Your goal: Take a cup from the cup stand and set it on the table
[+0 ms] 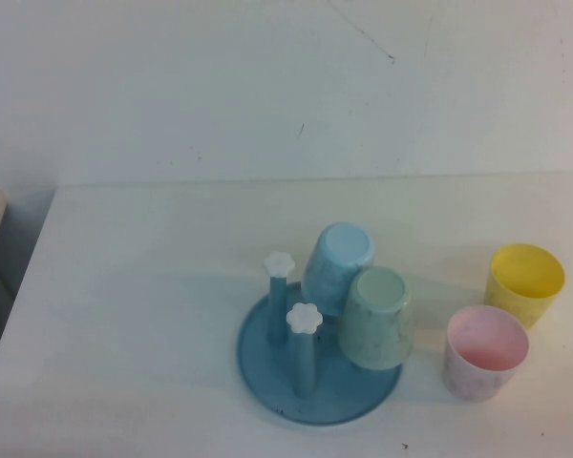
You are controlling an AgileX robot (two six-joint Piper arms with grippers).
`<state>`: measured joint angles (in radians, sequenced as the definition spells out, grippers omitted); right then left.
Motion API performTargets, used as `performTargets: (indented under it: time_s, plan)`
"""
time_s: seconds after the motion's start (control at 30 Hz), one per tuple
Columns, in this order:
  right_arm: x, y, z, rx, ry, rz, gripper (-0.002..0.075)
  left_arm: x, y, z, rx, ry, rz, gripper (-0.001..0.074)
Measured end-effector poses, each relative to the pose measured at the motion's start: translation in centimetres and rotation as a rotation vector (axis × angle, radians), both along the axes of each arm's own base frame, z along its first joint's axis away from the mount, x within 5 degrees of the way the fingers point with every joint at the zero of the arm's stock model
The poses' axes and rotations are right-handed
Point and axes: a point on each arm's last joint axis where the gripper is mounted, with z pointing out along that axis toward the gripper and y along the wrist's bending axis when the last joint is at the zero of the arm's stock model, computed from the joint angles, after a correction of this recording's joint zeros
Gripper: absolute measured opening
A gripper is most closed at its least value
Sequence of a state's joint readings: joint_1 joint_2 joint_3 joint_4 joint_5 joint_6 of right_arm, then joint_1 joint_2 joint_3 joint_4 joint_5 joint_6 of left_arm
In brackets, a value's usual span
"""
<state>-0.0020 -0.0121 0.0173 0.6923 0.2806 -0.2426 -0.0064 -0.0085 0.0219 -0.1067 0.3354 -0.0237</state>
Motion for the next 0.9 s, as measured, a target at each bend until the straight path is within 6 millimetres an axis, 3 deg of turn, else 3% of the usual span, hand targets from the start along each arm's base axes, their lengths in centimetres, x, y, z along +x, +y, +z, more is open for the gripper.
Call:
performTargets:
  time_s: [0.13,0.27,0.47,0.6,0.73,0.9]
  plan:
    - [-0.5,0.5,2.6,-0.181,-0.054,0.095,-0.0003,0.0,0.0,0.0,0.000,0.000,0.000,-0.0003]
    - [-0.2,1.1,5.6,-0.346,0.027,0.216,-0.0003,0.0,0.0,0.0,0.000,0.000,0.000,-0.0003]
    - [2.0,1.2,10.6,-0.641,0.210,0.419,-0.0003,0.0,0.0,0.0,0.000,0.000,0.000,-0.0003]
    - [3.7,1.3,13.6,-0.742,0.267,0.541,-0.0003,0.0,0.0,0.0,0.000,0.000,0.000,-0.0003]
    - [5.5,1.8,15.1,-0.750,0.323,0.687,-0.0003,0.0,0.0,0.0,0.000,0.000,0.000,-0.0003]
    - [7.8,3.4,15.4,-0.727,0.334,0.927,-0.0003,0.0,0.0,0.0,0.000,0.000,0.000,-0.0003]
